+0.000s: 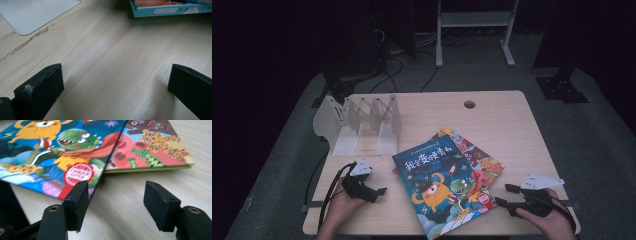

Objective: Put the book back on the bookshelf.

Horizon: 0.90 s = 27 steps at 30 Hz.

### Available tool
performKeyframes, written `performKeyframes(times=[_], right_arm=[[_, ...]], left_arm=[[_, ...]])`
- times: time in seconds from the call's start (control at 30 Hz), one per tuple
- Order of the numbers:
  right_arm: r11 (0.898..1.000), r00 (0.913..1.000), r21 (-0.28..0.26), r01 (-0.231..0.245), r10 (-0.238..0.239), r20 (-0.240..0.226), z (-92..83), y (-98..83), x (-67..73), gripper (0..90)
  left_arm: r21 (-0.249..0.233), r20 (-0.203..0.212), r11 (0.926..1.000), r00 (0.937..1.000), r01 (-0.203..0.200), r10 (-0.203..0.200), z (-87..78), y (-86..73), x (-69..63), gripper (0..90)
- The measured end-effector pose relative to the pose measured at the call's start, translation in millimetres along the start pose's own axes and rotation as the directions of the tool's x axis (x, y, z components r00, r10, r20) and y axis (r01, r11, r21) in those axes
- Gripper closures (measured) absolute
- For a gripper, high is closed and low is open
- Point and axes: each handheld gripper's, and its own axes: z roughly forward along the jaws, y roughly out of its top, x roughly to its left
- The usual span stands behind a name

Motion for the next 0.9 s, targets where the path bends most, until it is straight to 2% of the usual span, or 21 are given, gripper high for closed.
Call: performKeyframes(times=[0.17,0.33,0.37,0.4,0.47,0.57,0.67,0.73,0.77,0.8,0.9], right_arm=[[1.0,1.0,0.006,0.004,-0.004,-0.007,-2.0,-6.4,6.8,36.1],[1.0,0.9999,0.007,0.005,-0.006,0.009,0.3,-5.4,5.5,35.7],[1.0,0.9998,0.006,0.007,-0.007,0.016,0.6,-5.2,4.7,35.9],[1.0,0.9998,0.006,0.007,-0.007,0.016,0.6,-5.2,4.7,35.9],[1.0,0.9998,0.007,0.005,-0.005,0.017,1.8,-4.6,3.2,35.7],[1.0,0.9998,0.009,0.002,-0.002,0.02,2.7,-3.0,1.6,35.5],[1.0,0.9996,0.016,0.01,-0.01,0.027,4.2,0.1,-1.0,35.6],[1.0,0.9995,0.024,0.014,-0.015,0.029,5.3,2.5,-2.9,35.6],[0.999,0.9993,0.029,0.019,-0.019,0.033,6.6,4.5,-4.9,35.6],[0.999,0.9993,0.029,0.019,-0.019,0.033,6.6,4.5,-4.9,35.6],[0.999,0.9991,0.03,0.017,-0.018,0.037,8.8,7.0,-8.2,35.8]], left_arm=[[0.001,-0.003,1.0,1.0,0.003,-0.003,0.1,0.2,-0.4,0.0],[0.001,-0.002,1.0,1.0,0.002,-0.002,0.1,0.2,-0.3,0.0],[-0.009,0.019,0.9999,0.9997,0.014,-0.014,-0.4,0.3,0.8,0.0],[-0.009,0.019,0.9999,0.9997,0.014,-0.014,-0.4,0.3,0.8,0.0],[-0.025,0.049,0.9979,0.997,0.06,-0.059,-1.1,1.3,3.7,0.0],[-0.021,0.051,0.9991,0.998,0.038,-0.037,-2.3,6.4,4.0,0.0],[-0.038,0.06,0.999,0.998,0.022,-0.02,-3.4,13.9,1.9,0.0],[-0.056,0.067,0.9984,0.9978,0.004,0.0,-5.2,22.3,-0.4,0.0],[-0.079,0.086,0.9969,0.9963,0.002,0.004,-6.3,29.0,-1.5,0.0],[-0.079,0.086,0.9969,0.9963,0.002,0.004,-6.3,29.0,-1.5,0.0],[-0.079,0.095,0.9966,0.995,-0.022,0.03,-3.4,41.9,-1.1,0.0]])
